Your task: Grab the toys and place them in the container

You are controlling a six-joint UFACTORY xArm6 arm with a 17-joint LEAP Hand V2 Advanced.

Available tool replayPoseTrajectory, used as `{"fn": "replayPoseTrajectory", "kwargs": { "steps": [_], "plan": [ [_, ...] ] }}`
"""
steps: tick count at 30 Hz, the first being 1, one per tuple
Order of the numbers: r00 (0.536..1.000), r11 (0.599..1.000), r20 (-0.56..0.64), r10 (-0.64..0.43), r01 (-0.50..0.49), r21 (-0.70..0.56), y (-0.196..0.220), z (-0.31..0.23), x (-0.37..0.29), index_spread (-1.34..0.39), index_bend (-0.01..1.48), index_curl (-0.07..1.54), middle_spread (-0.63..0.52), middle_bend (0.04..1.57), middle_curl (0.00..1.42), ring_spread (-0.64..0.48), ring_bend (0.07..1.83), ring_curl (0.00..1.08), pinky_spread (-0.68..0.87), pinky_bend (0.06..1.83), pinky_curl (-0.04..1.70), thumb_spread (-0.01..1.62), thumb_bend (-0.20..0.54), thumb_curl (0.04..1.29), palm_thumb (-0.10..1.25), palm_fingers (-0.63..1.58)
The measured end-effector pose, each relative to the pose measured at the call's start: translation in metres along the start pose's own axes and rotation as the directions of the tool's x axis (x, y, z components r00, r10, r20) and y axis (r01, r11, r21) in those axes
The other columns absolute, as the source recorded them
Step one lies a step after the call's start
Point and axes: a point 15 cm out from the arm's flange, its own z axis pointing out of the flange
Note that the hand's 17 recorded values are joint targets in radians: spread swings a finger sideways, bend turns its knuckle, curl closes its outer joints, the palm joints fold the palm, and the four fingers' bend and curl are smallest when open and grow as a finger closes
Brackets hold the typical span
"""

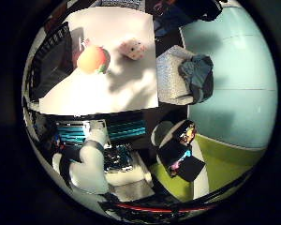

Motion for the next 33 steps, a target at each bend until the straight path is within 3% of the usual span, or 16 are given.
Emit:
{"fn": "replayPoseTrajectory", "kwargs": {
  "steps": [10,16,33],
  "plan": [
    [1.000,1.000,-0.017,0.002,-0.002,0.006,-0.026,-0.018,0.012,-0.38,0.16,0.30,0.01,0.19,0.28,0.21,0.25,0.24,0.44,0.42,0.30,1.11,-0.021,0.35,0.67,0.12],
    [0.999,1.000,-0.029,0.017,-0.016,0.012,-0.067,-0.013,0.029,-0.36,0.16,0.28,0.03,0.19,0.29,0.21,0.27,0.25,0.44,0.45,0.30,1.11,-0.021,0.35,0.67,0.09],
    [0.989,0.989,-0.029,0.148,-0.147,0.035,-0.164,0.074,0.094,-0.33,0.16,0.28,0.05,0.19,0.31,0.21,0.28,0.26,0.43,0.45,0.30,1.10,-0.021,0.37,0.67,0.08]
  ]
}}
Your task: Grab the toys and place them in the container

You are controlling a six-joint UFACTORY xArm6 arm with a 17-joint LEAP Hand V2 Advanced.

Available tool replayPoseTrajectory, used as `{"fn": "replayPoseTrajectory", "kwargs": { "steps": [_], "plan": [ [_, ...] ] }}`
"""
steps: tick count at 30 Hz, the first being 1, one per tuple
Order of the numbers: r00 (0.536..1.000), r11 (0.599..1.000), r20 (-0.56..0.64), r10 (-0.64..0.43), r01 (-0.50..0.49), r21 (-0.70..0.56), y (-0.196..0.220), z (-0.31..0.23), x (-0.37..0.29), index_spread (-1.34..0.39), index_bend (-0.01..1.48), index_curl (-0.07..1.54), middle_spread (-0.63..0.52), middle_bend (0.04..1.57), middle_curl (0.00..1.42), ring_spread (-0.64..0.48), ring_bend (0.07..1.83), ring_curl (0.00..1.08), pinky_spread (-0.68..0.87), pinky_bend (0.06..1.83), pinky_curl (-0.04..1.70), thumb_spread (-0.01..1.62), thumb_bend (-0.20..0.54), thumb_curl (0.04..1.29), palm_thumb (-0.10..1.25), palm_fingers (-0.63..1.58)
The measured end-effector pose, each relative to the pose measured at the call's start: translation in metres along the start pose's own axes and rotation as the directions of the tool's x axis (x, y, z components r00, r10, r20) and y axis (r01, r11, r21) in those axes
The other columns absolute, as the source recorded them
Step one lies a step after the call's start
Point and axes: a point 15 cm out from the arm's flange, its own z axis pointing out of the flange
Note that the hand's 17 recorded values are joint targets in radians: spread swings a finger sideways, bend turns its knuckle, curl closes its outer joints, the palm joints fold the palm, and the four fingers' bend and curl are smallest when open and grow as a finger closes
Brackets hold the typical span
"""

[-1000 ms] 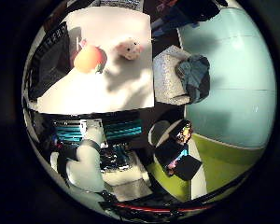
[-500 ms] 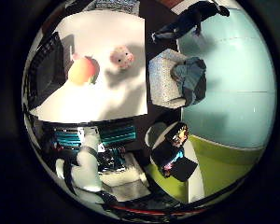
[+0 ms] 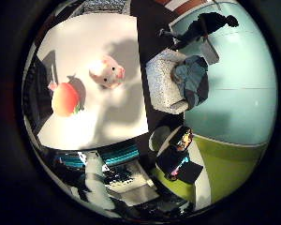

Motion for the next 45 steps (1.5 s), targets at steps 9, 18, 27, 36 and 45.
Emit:
{"fn": "replayPoseTrajectory", "kwargs": {
  "steps": [9,18,27,36,45],
  "plan": [
    [0.999,0.995,0.005,0.053,-0.053,-0.085,-0.014,0.053,0.031,-0.32,0.16,0.27,0.05,0.19,0.31,0.21,0.28,0.26,0.43,0.45,0.31,1.10,-0.021,0.37,0.66,0.09],
    [0.993,0.977,0.022,0.113,-0.107,-0.185,-0.014,0.117,0.063,-0.31,0.16,0.27,0.05,0.19,0.31,0.21,0.28,0.26,0.43,0.45,0.31,1.11,-0.027,0.36,0.62,0.08],
    [0.991,0.956,0.040,0.126,-0.111,-0.271,-0.014,0.166,0.066,-0.30,0.16,0.27,0.07,0.19,0.31,0.22,0.28,0.26,0.43,0.48,0.31,1.09,-0.025,0.33,0.56,0.05],
    [0.990,0.952,0.051,0.130,-0.111,-0.285,-0.026,0.195,0.067,-0.29,0.16,0.27,0.07,0.19,0.31,0.22,0.29,0.26,0.43,0.47,0.30,1.09,-0.023,0.31,0.56,0.05],
    [0.991,0.951,0.048,0.122,-0.103,-0.293,-0.027,0.212,0.067,-0.28,0.15,0.26,0.03,0.24,0.33,0.19,0.34,0.27,0.41,0.43,0.29,1.09,-0.018,0.31,0.58,0.15]
  ]
}}
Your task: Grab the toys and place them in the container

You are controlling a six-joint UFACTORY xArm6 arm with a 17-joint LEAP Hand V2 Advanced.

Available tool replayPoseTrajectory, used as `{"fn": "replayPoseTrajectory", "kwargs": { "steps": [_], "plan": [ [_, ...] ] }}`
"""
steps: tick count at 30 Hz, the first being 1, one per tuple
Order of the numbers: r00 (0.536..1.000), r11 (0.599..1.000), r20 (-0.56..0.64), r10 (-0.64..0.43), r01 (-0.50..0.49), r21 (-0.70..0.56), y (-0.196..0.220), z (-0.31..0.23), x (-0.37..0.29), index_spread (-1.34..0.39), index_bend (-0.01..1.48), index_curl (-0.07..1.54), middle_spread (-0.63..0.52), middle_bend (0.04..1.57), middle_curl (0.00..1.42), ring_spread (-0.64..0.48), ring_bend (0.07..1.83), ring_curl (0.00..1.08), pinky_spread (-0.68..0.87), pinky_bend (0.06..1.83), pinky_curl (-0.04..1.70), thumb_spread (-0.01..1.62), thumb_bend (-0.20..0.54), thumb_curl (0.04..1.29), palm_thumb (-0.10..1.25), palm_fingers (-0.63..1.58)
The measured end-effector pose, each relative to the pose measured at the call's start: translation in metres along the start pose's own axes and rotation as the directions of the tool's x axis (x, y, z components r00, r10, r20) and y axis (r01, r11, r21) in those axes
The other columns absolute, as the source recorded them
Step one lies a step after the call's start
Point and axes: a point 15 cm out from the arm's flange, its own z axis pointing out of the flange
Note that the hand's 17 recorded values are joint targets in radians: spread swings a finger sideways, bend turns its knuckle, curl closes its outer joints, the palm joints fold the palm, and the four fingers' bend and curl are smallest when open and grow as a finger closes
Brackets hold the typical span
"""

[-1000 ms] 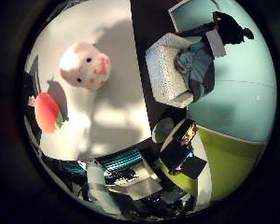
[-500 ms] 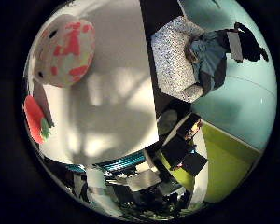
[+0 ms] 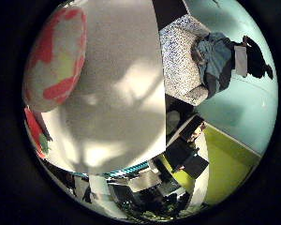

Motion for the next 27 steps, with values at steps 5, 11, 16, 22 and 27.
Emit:
{"fn": "replayPoseTrajectory", "kwargs": {
  "steps": [5,11,16,22,27],
  "plan": [
    [1.000,1.000,-0.004,-0.006,0.006,-0.014,0.001,0.005,0.002,-0.29,0.16,0.26,-0.10,0.35,0.37,0.02,0.53,0.31,0.30,0.42,0.28,1.08,-0.016,0.33,0.64,0.46],
    [1.000,0.999,-0.023,-0.016,0.015,-0.031,0.005,0.006,0.004,-0.41,0.21,0.30,-0.31,0.64,0.54,-0.33,0.90,0.44,-0.35,0.74,0.34,1.03,-0.009,0.38,0.77,1.11],
    [0.998,0.999,-0.046,-0.030,0.028,-0.043,0.006,0.005,0.007,-0.50,0.48,0.51,-0.35,0.85,0.73,-0.33,1.13,0.58,-0.42,1.08,0.52,0.96,-0.015,0.44,0.87,1.18],
    [0.998,0.999,-0.050,-0.031,0.029,-0.029,0.009,-0.012,0.006,-0.46,0.91,0.84,-0.34,1.09,0.96,-0.29,1.30,0.72,-0.29,1.33,0.73,0.99,-0.013,0.49,0.93,1.08],
    [0.997,0.999,-0.063,-0.033,0.034,0.019,0.019,-0.053,0.001,-0.38,1.01,0.94,-0.29,1.18,1.02,-0.28,1.34,0.79,-0.23,1.36,0.83,1.08,-0.008,0.49,0.98,1.04]
  ]
}}
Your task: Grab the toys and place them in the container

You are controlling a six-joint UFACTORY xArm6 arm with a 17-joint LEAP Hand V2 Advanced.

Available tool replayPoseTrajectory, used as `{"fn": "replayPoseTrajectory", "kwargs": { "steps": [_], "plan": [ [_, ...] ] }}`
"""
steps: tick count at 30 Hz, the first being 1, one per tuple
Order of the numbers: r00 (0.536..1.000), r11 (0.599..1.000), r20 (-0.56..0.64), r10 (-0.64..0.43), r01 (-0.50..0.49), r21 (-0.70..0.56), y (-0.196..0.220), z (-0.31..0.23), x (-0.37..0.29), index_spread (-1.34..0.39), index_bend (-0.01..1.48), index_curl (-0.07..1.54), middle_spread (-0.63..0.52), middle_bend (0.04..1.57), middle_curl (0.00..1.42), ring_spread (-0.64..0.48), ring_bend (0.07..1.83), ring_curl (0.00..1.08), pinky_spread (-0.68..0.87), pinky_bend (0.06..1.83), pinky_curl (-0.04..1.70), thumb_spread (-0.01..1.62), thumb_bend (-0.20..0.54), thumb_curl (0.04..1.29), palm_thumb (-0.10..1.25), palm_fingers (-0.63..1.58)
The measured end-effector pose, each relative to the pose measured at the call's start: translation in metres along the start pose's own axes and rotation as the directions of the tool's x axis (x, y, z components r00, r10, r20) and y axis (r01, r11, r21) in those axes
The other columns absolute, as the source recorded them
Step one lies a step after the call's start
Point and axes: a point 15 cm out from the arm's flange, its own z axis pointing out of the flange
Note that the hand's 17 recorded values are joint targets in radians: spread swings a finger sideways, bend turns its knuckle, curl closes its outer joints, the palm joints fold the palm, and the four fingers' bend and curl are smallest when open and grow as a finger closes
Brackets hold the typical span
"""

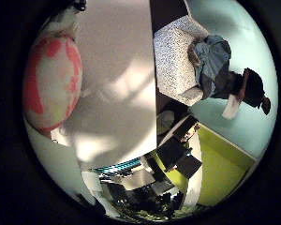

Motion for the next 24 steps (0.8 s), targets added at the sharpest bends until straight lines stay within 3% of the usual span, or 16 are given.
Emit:
{"fn": "replayPoseTrajectory", "kwargs": {
  "steps": [8,13,24],
  "plan": [
    [1.000,0.998,0.006,-0.015,0.015,-0.062,0.040,-0.078,-0.016,-0.31,1.05,1.00,-0.25,1.23,1.04,-0.26,1.37,0.85,-0.18,1.33,0.99,1.14,-0.011,0.52,1.03,0.99],
    [0.999,0.999,0.003,-0.039,0.039,-0.023,0.075,-0.144,-0.034,-0.30,1.04,1.01,-0.24,1.24,1.04,-0.26,1.37,0.87,-0.17,1.30,1.06,1.16,-0.013,0.53,1.02,0.98],
    [0.966,0.959,-0.056,-0.252,0.257,0.122,0.152,-0.248,-0.140,-0.29,1.02,1.03,-0.23,1.24,1.04,-0.27,1.36,0.89,-0.17,1.25,1.15,1.16,-0.012,0.56,1.02,0.99]
  ]
}}
